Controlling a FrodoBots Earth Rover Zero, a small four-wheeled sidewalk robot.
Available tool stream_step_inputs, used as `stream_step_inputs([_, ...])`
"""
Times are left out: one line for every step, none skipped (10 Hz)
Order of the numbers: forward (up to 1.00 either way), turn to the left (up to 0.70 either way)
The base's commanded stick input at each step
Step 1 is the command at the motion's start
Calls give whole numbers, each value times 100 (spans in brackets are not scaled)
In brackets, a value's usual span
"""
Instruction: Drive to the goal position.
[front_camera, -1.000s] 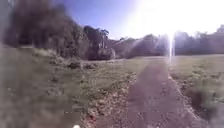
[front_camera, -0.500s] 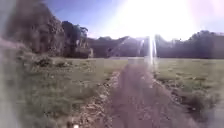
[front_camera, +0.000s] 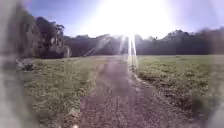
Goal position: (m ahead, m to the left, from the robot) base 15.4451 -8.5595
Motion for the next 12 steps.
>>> stream_step_inputs([100,0])
stream_step_inputs([100,0])
stream_step_inputs([100,0])
stream_step_inputs([100,0])
stream_step_inputs([100,0])
stream_step_inputs([100,0])
stream_step_inputs([100,1])
stream_step_inputs([100,3])
stream_step_inputs([100,8])
stream_step_inputs([100,24])
stream_step_inputs([100,40])
stream_step_inputs([100,40])
